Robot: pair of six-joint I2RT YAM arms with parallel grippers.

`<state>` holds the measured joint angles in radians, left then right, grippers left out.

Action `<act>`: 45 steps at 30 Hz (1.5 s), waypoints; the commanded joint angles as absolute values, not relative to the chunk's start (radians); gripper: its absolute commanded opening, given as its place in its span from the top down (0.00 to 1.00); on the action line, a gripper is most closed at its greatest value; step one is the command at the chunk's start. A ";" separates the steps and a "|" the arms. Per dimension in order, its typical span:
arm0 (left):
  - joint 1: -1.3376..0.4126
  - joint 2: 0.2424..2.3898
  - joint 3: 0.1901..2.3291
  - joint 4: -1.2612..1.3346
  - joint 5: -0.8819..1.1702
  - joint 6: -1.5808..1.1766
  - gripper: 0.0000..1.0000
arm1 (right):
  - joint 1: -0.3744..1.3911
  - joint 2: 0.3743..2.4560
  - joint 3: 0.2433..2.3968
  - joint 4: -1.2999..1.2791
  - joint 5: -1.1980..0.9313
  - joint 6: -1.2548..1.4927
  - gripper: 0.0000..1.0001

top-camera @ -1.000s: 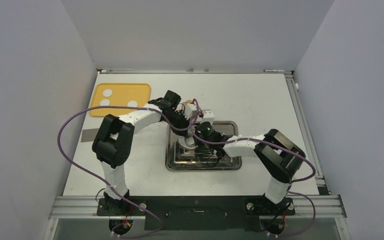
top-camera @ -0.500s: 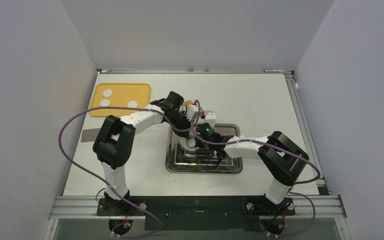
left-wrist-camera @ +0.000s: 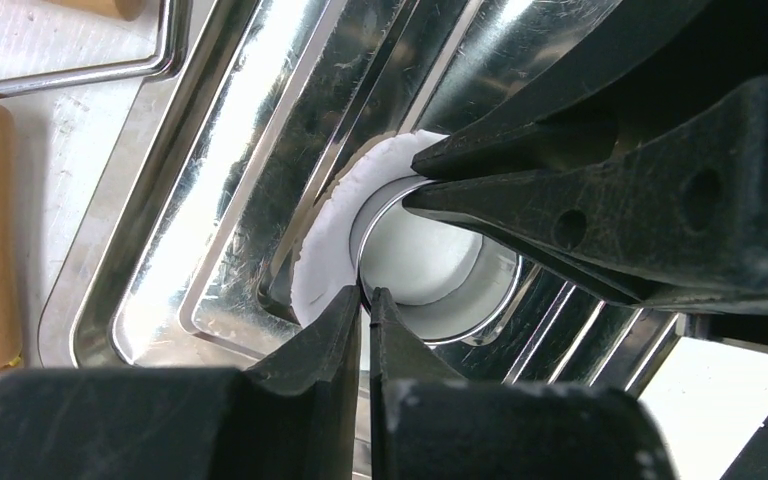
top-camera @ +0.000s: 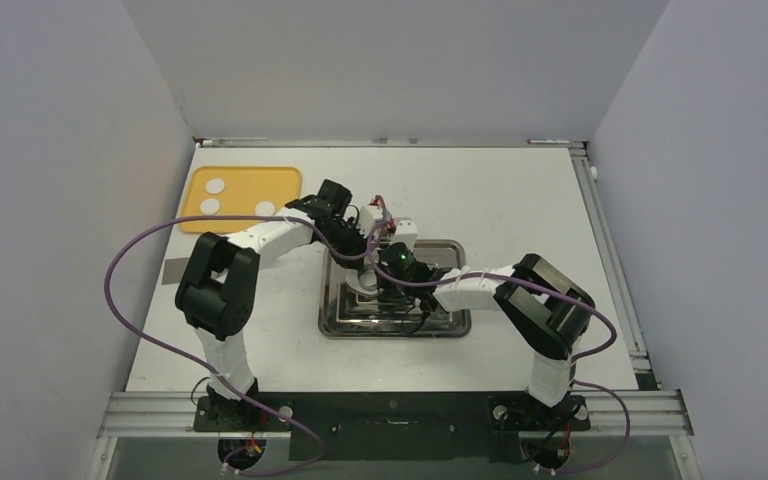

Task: Roll out the dumpling wrappers from the dough
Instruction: Press the dumpling wrapper on the work surface.

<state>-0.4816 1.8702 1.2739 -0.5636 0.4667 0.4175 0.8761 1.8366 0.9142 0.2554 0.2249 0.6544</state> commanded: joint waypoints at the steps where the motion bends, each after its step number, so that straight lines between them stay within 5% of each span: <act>1: -0.598 1.920 1.228 -0.781 0.470 0.572 1.00 | 0.815 1.794 0.836 0.173 0.205 0.565 0.92; 7: -0.752 1.912 1.248 -0.815 0.536 0.601 1.00 | 0.702 1.709 0.719 0.144 0.298 0.523 0.92; 15: -0.755 1.795 0.973 -0.610 0.355 0.714 1.00 | 1.031 1.734 0.626 0.464 0.374 0.289 0.92; 28: -0.780 1.721 0.838 -0.546 0.300 0.792 1.00 | 1.167 1.678 0.461 0.590 0.503 0.262 0.92; 45: -0.611 2.002 1.164 -0.832 0.427 0.718 1.00 | 0.897 1.755 0.662 0.223 0.192 0.478 0.92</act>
<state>-0.5716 1.8656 1.2190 -0.4892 0.5442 0.5816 0.9150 1.7149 0.6388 0.5236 0.3485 0.5713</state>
